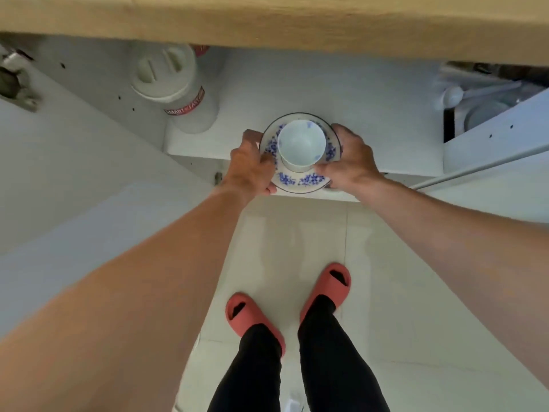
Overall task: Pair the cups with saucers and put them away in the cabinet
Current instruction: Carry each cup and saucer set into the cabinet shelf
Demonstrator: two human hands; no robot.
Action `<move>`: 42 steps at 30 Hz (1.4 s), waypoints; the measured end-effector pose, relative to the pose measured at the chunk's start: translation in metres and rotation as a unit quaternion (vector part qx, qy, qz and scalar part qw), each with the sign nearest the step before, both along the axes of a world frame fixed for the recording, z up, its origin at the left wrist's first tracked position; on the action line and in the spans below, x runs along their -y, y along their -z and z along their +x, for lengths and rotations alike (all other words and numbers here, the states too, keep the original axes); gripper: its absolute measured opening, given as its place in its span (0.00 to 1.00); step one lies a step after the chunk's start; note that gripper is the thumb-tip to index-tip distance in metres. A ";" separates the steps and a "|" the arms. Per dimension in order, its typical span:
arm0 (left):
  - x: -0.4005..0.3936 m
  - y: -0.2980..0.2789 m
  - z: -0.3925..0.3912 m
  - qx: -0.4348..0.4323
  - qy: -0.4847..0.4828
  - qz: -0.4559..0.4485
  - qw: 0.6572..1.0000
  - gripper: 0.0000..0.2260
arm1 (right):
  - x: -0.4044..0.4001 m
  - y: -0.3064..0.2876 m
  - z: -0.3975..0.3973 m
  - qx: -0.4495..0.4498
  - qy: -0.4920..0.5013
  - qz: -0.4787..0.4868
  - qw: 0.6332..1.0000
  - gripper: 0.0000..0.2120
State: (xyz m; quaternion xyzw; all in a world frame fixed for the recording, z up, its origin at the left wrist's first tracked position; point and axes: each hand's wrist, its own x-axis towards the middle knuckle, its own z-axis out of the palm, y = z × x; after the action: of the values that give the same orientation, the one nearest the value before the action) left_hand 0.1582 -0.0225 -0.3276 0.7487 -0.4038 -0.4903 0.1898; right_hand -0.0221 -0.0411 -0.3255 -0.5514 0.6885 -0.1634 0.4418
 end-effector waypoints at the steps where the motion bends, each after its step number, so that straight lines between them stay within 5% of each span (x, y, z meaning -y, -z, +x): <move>1: 0.006 0.003 -0.002 0.000 0.008 -0.002 1.000 0.14 | 0.006 0.003 -0.001 -0.008 0.000 0.000 1.000 0.30; 12: 0.059 0.033 -0.005 0.008 0.007 -0.020 1.000 0.15 | 0.055 0.028 -0.004 -0.007 0.088 0.048 0.995 0.24; 21: 0.095 0.039 -0.001 0.020 -0.055 -0.049 0.997 0.15 | 0.086 0.032 0.004 -0.059 0.032 0.010 0.998 0.19; 28: 0.128 0.041 -0.001 -0.085 -0.194 -0.041 0.976 0.12 | 0.130 0.049 0.010 0.092 0.220 0.052 0.970 0.16; 31: 0.128 0.043 -0.006 -0.139 -0.229 -0.064 0.961 0.07 | 0.132 0.056 0.014 0.120 0.185 0.058 0.974 0.23; 34: 0.120 0.042 -0.014 -0.172 -0.255 -0.079 0.948 0.07 | 0.116 0.042 0.025 0.034 0.137 0.030 0.990 0.31; 37: 0.102 0.042 -0.013 -0.085 -0.194 -0.093 0.973 0.06 | 0.087 0.035 0.026 -0.081 0.065 -0.032 0.994 0.20; 42: 0.028 0.007 -0.007 0.127 0.051 -0.109 0.985 0.15 | 0.007 0.004 0.023 -0.207 -0.126 0.026 0.970 0.22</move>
State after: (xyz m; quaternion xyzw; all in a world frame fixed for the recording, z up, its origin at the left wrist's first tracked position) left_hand 0.1515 -0.0502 -0.3348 0.7583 -0.5128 -0.3536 0.1922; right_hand 0.0005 -0.0478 -0.3294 -0.6440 0.6938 0.0293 0.3210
